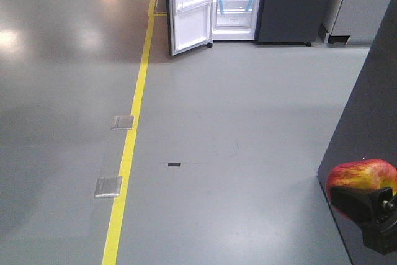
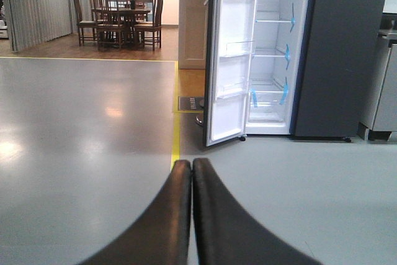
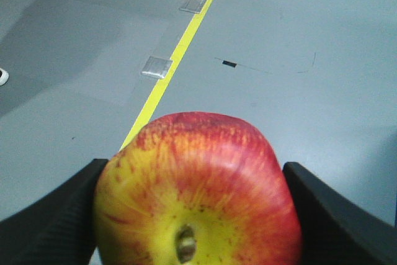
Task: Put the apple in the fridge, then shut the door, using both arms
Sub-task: 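Drive toward the open white refrigerator carrying the apple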
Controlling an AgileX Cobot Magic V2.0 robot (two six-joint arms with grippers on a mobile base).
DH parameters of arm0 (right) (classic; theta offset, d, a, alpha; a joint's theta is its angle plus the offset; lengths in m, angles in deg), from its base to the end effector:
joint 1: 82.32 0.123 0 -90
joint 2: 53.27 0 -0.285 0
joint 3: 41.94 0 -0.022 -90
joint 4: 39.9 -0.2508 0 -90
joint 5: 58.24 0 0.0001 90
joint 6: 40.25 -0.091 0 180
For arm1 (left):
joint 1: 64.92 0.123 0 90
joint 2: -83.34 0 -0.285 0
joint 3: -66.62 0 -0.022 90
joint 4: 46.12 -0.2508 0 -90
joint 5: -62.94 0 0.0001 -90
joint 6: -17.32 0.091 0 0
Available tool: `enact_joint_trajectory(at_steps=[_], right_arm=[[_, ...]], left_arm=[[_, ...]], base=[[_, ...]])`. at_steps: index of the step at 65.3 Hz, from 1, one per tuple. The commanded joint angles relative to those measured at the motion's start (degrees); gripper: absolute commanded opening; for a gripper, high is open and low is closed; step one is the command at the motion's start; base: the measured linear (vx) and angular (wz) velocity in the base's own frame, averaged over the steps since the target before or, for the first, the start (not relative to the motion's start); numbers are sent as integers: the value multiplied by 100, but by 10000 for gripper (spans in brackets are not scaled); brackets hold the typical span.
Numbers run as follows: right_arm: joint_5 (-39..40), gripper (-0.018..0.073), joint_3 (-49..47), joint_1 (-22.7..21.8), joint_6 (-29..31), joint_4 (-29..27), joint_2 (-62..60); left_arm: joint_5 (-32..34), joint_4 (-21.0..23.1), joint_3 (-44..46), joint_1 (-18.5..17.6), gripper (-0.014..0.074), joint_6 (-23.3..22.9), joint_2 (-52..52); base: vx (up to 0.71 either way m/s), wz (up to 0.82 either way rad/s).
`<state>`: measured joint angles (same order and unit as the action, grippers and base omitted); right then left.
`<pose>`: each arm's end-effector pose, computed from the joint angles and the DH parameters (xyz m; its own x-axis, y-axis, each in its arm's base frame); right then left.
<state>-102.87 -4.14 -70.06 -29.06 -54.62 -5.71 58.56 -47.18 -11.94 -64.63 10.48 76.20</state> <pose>0.1190 0.0425 0.3191 -0.6118 -0.1435 -0.7779 -0.3509 0.9306 0.1043 0.0567 0.0004 0.1989 -0.0007 -0.1008 -0.9949 -0.0066 0.9949 -0.1008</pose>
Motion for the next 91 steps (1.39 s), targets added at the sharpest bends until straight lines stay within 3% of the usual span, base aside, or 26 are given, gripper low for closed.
enact_joint_trajectory(at_steps=[1,91], right_arm=[[373,162,-155,-14,34,-78,-8],[365,162,-155,-14,35,-78,-8]], left_arm=[[439,44,-159,-27,-6,-26,88],[439,44,-159,-27,-6,-26,88]], base=[[35,-3],[35,1]])
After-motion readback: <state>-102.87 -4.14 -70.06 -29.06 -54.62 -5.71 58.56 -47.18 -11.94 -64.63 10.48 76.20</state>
